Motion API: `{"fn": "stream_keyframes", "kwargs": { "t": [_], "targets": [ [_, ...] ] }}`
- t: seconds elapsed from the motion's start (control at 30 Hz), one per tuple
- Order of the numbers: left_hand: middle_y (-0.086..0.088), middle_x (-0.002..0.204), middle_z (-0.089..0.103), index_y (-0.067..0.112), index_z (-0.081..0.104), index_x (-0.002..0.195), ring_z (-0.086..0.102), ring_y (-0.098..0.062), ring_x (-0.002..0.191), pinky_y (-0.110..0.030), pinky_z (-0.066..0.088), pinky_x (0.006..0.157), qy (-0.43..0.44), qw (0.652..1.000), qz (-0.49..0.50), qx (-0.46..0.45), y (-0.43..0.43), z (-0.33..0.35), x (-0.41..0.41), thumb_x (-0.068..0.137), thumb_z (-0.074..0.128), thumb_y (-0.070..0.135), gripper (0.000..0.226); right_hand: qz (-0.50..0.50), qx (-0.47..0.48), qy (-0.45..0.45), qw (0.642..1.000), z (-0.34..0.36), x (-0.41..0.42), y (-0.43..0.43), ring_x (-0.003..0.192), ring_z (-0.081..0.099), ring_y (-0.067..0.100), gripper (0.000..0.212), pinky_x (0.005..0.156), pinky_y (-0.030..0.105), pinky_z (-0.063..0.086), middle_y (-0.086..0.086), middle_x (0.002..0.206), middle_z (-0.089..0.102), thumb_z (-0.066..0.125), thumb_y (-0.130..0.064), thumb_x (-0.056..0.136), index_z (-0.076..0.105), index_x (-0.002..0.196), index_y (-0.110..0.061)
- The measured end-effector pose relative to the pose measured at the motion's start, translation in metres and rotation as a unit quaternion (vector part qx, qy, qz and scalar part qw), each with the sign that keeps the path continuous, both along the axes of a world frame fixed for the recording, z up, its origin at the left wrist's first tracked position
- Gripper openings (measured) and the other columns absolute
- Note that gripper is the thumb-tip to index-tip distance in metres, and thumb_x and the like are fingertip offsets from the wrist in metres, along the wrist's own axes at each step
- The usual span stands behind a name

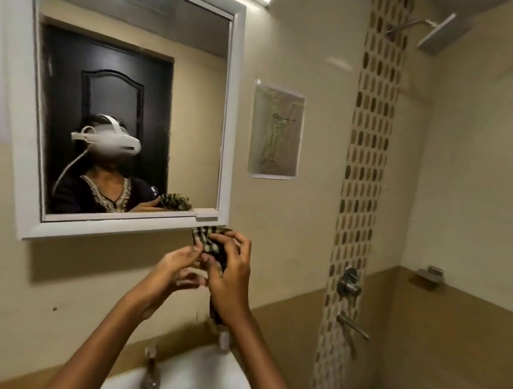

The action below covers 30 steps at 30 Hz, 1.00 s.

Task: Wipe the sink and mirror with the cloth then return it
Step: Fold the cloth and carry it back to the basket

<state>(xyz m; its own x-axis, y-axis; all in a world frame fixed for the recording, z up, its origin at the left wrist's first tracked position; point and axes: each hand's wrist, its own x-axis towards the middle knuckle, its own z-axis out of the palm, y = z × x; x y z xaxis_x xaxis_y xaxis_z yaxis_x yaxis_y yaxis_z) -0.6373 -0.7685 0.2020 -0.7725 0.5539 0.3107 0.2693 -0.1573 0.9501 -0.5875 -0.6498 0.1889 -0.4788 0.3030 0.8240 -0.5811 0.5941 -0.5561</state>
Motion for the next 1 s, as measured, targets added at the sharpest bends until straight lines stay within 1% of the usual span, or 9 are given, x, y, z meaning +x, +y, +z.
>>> {"fn": "stream_keyframes", "kwargs": {
  "t": [0.17,0.3,0.4,0.5,0.63,0.7,0.8,0.9,1.0],
  "targets": [
    [-0.008,0.101,0.073,0.013,0.064,0.106,0.07,-0.02,0.092,-0.032,0.057,0.074,0.028,0.992,-0.115,0.045,0.087,0.003,0.038,0.043,0.087,0.051,0.077,0.05,-0.064,-0.007,0.997,-0.005,0.069,0.076,0.12,0.049,0.0,0.042,0.101,0.01,0.039,-0.001,0.125,0.049,0.063,-0.001,0.081,0.06,0.117,-0.022],
    [-0.001,0.097,0.075,0.016,0.064,0.104,0.07,-0.014,0.086,-0.026,0.058,0.071,-0.04,0.965,-0.257,0.036,0.172,-0.016,0.087,0.054,0.084,0.041,0.059,0.111,-0.319,0.008,0.941,-0.03,0.144,0.151,0.11,0.062,0.023,0.063,0.093,0.038,0.053,0.009,0.123,0.061,0.076,-0.005,0.072,0.047,0.124,-0.024],
    [-0.006,0.104,0.074,0.014,0.061,0.11,0.07,-0.019,0.093,-0.027,0.058,0.074,-0.103,0.939,-0.329,0.009,0.237,-0.034,0.132,0.075,0.068,0.029,0.039,0.087,-0.397,-0.116,0.906,-0.056,0.204,0.204,0.124,0.054,0.03,0.075,0.11,0.055,0.037,0.014,0.134,0.056,0.079,-0.033,0.066,0.046,0.132,-0.018],
    [-0.011,0.106,0.073,0.011,0.063,0.111,0.069,-0.023,0.096,-0.028,0.058,0.077,-0.112,0.922,-0.369,-0.043,0.304,-0.052,0.184,0.085,0.058,0.011,0.026,0.057,-0.438,-0.176,0.88,-0.079,0.266,0.253,0.121,0.057,0.031,0.07,0.11,0.053,0.037,0.015,0.125,0.065,0.082,-0.033,0.062,0.058,0.123,-0.009],
    [-0.01,0.098,0.074,0.007,0.065,0.106,0.068,-0.023,0.093,-0.033,0.054,0.085,-0.076,0.914,-0.388,-0.086,0.397,-0.08,0.275,0.089,0.051,-0.002,0.024,-0.119,-0.398,-0.161,0.895,-0.092,0.363,0.324,0.099,0.07,0.017,0.014,0.082,0.028,0.058,0.003,0.099,0.077,0.073,-0.019,0.08,0.075,0.094,-0.018],
    [-0.011,0.096,0.073,0.004,0.063,0.108,0.068,-0.024,0.091,-0.034,0.055,0.083,-0.081,0.905,-0.41,-0.08,0.434,-0.093,0.318,0.088,0.055,-0.002,0.023,-0.201,-0.361,-0.161,0.896,-0.097,0.413,0.355,0.092,0.071,0.013,0.009,0.076,0.022,0.057,-0.001,0.093,0.078,0.071,-0.016,0.083,0.076,0.089,-0.02],
    [-0.005,0.081,0.068,0.005,0.05,0.119,0.066,-0.015,0.073,-0.025,0.057,0.067,-0.116,0.878,-0.457,-0.079,0.493,-0.116,0.39,0.08,0.061,-0.009,0.043,-0.33,-0.345,-0.149,0.866,-0.104,0.496,0.402,0.088,0.071,0.01,0.007,0.076,0.02,0.057,-0.006,0.088,0.077,0.075,-0.019,0.08,0.073,0.086,-0.02],
    [-0.009,0.088,0.059,0.015,0.035,0.126,0.062,-0.013,0.071,-0.025,0.057,0.065,-0.08,0.844,-0.523,-0.089,0.541,-0.14,0.461,0.067,0.067,-0.021,0.076,-0.425,-0.338,-0.181,0.82,-0.105,0.574,0.441,0.097,0.069,0.021,0.025,0.088,0.037,0.054,0.006,0.099,0.075,0.073,-0.025,0.082,0.07,0.101,-0.01],
    [-0.009,0.087,0.05,0.022,0.027,0.129,0.052,-0.015,0.073,-0.023,0.055,0.055,-0.038,0.823,-0.56,-0.085,0.586,-0.154,0.532,0.05,0.074,-0.022,0.101,-0.483,-0.334,-0.178,0.79,-0.107,0.654,0.475,0.095,0.069,0.022,0.012,0.082,0.035,0.054,0.006,0.095,0.075,0.071,-0.019,0.084,0.073,0.094,-0.012]
  ]
}}
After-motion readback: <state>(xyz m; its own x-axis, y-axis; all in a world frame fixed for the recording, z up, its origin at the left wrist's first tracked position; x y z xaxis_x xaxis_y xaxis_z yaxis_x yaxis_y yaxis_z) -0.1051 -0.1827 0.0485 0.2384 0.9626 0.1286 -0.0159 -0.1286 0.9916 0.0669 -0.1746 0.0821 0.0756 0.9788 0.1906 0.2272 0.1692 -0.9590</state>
